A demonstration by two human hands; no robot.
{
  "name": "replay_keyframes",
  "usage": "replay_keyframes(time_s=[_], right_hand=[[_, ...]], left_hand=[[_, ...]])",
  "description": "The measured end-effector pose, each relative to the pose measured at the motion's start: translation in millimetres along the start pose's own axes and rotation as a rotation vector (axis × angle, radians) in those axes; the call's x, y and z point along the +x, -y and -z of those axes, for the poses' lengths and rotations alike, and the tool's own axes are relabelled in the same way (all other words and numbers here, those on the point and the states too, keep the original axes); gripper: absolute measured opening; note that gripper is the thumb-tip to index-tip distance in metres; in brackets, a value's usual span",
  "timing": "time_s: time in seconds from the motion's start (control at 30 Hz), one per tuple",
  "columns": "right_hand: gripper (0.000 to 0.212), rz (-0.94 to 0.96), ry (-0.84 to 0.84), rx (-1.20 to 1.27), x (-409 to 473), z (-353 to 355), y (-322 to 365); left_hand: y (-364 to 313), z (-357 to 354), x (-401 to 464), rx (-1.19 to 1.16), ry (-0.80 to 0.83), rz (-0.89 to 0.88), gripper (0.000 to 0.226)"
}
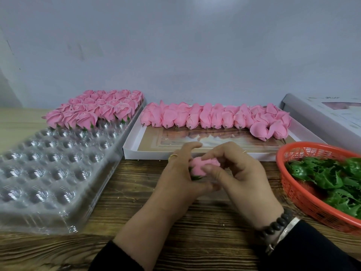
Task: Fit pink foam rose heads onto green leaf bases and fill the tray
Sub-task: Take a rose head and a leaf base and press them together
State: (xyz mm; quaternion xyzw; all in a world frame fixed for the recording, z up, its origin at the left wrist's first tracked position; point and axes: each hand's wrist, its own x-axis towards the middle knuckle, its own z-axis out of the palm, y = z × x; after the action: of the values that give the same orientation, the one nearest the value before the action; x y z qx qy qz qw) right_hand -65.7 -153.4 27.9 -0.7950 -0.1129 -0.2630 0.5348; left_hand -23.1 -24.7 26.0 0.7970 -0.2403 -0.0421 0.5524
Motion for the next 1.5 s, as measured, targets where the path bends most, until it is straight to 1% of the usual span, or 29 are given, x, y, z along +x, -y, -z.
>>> replay_keyframes(time_s=[0.03,0.07,0.17,0.23,0.27,0.33,0.4,0.47,0.5,0.57,0.63,0.73,0.8,0.87,0.93,1.0,1.07,1.1,1.13,1.23,1.27,1.37,1.4,1.43,1.5], right_hand=[[0.022,-0.029,-0.036,0.014,0.7,2.1,-1.5],[0.021,-0.053,-0.058,0.034,1.4,3.8,-2.2],[0.020,-0.071,-0.040,0.075,1.6,5.3,-1.1],[0.022,-0.043,0.018,0.092,1.1,3.6,2.5],[0.021,-0.016,0.052,0.088,1.1,2.7,4.4],[0.012,0.050,0.118,0.002,2.0,2.2,7.9],[0.005,0.098,0.157,-0.095,3.2,2.9,9.5],[0.004,0.125,0.192,-0.137,3.9,4.2,10.6],[0.004,0.132,0.214,-0.157,3.9,4.2,11.3],[0.002,0.136,0.247,-0.185,3.4,3.2,11.6],[0.004,0.140,0.252,-0.200,3.5,2.4,11.2],[0.008,0.133,0.241,-0.186,2.0,2.0,11.8],[0.014,0.131,0.204,-0.166,-0.4,0.5,12.1],[0.021,0.114,0.093,-0.104,-2.8,-1.9,11.3],[0.022,0.038,-0.037,0.021,-2.3,-4.3,11.2],[0.024,-0.012,-0.132,0.103,0.8,-7.0,12.1],[0.023,-0.020,-0.140,0.101,4.0,-13.6,14.1],[0.021,-0.014,-0.123,0.086,5.1,-18.5,15.6],[0.019,-0.001,-0.101,0.063,5.5,-23.2,16.4],[0.034,0.036,-0.026,-0.070,3.7,-32.7,13.3],[0.034,0.022,0.001,-0.108,3.4,-33.2,11.2],[0.014,-0.062,0.035,-0.103,2.8,-29.9,7.4],[0.014,-0.078,0.041,-0.092,2.7,-28.7,6.5],[0.018,-0.092,0.054,-0.089,2.9,-27.4,5.4],[0.028,-0.122,0.116,-0.101,3.7,-24.2,3.6]], left_hand=[[1.4,0.7,0.3,-0.005,0.000,0.039,0.066],[2.5,1.3,0.1,0.018,-0.006,0.057,0.064],[4.3,1.2,-0.4,0.129,-0.036,0.030,0.036],[5.2,-0.2,-0.1,0.170,-0.041,0.007,0.025],[5.6,-1.1,0.1,0.186,-0.047,0.007,0.024],[4.5,-2.4,-1.0,0.181,-0.043,0.011,0.023],[2.2,-3.8,-3.1,0.133,-0.020,0.008,0.022],[0.0,-4.9,-4.9,0.043,0.003,-0.017,0.016],[-1.3,-5.2,-5.2,0.004,0.015,-0.036,0.017],[-3.7,-5.6,-4.9,-0.022,0.029,-0.048,0.027],[-5.7,-5.0,-5.1,-0.045,0.035,-0.060,0.031],[-8.3,-2.3,-6.3,-0.086,0.068,-0.053,0.033],[-8.5,-2.0,-6.5,-0.124,0.084,-0.039,0.029],[-6.8,-3.6,-5.3,-0.147,0.021,-0.025,0.020],[-5.3,-6.2,-3.4,-0.124,-0.037,-0.023,0.004],[-5.0,-8.3,-4.1,-0.061,-0.017,-0.033,0.016],[-4.7,-9.7,-4.1,-0.104,-0.003,-0.075,0.006],[-3.9,-11.4,-4.3,-0.129,-0.004,-0.097,0.007],[-6.2,-12.7,-5.1,-0.150,-0.006,-0.091,0.013],[-6.0,-15.7,-5.0,-0.280,0.080,-0.103,0.030],[-7.7,-16.5,-4.1,-0.319,0.083,-0.106,0.031],[-3.3,-17.2,-3.2,-0.424,0.061,-0.074,0.024],[-1.9,-17.8,-3.4,-0.488,0.055,-0.059,0.024],[-1.6,-18.5,-3.5,-0.499,0.046,-0.057,0.025],[-1.0,-18.3,-4.2,-0.436,-0.004,-0.095,0.027]])
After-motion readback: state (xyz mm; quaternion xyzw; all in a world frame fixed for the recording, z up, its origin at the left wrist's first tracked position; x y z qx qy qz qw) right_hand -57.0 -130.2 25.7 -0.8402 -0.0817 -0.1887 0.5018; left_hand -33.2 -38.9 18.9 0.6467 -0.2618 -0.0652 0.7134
